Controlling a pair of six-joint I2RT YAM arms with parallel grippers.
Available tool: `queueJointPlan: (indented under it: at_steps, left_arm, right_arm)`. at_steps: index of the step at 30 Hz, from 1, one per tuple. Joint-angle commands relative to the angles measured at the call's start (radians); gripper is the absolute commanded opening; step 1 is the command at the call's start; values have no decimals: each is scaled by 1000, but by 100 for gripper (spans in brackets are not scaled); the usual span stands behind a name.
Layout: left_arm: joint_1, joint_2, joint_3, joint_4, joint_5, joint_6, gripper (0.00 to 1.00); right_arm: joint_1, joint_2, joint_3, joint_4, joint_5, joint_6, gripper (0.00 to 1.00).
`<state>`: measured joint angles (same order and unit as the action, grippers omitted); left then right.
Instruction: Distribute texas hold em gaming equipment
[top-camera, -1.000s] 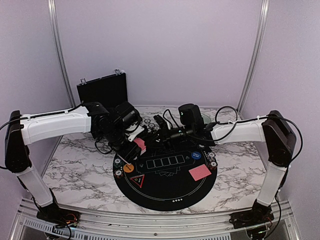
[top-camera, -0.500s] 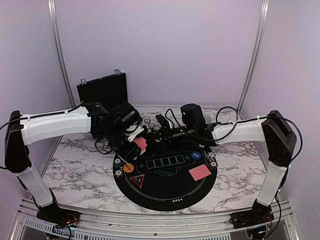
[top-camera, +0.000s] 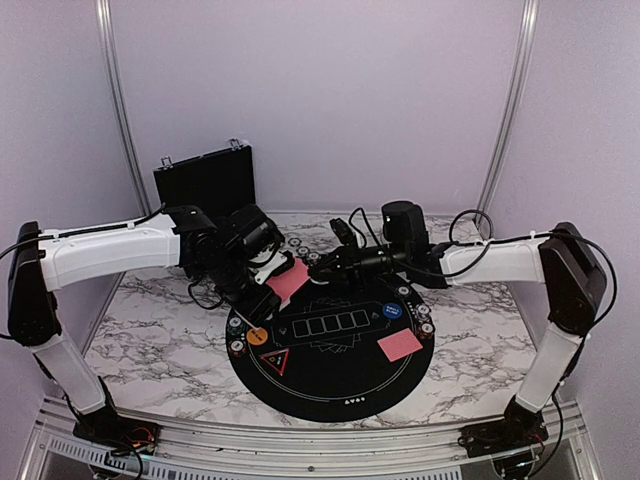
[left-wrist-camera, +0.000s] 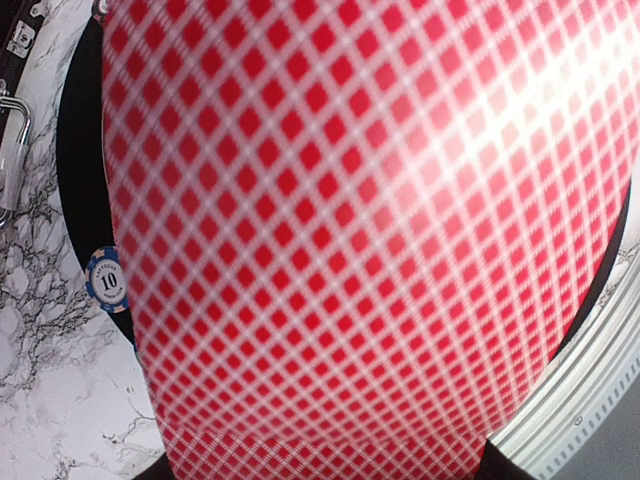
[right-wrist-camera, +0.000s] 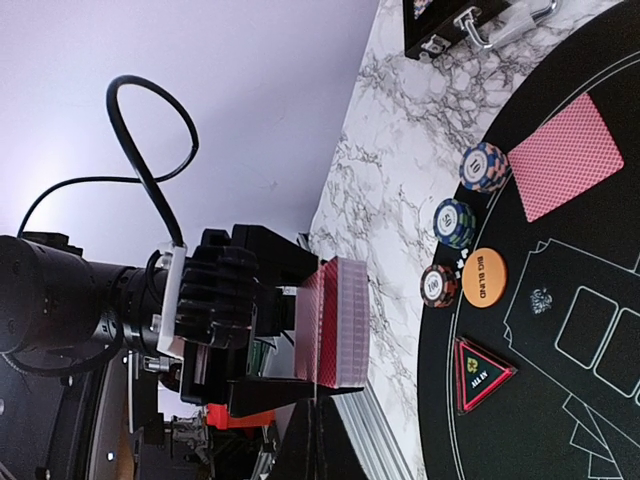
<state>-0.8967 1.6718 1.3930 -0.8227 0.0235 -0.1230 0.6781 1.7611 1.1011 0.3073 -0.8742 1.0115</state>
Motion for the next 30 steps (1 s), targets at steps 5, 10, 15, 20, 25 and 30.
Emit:
queueJointPlan:
  at_steps: [5, 10, 15, 20, 25, 30]
  left_arm:
    - [-1, -37, -9, 19, -12, 8, 50]
    - [-1, -37, -12, 19, -14, 13, 50]
    - [1, -36, -15, 19, -15, 15, 50]
    - [1, -34, -12, 20, -12, 16, 50]
    - [2, -33, -11, 20, -12, 20, 50]
    - [3, -27, -6, 20, -11, 23, 50]
  right_arm:
    - [-48, -44, -40, 71, -32, 37, 0]
    - [-89, -63, -57, 49, -30, 15, 0]
    - [-133, -88, -85, 43, -34, 6, 0]
    - [-200, -100, -98, -7, -34, -40, 0]
    - [-281, -94, -65, -187, 47, -197, 0]
    - [-327, -22, -27, -257, 102, -283, 0]
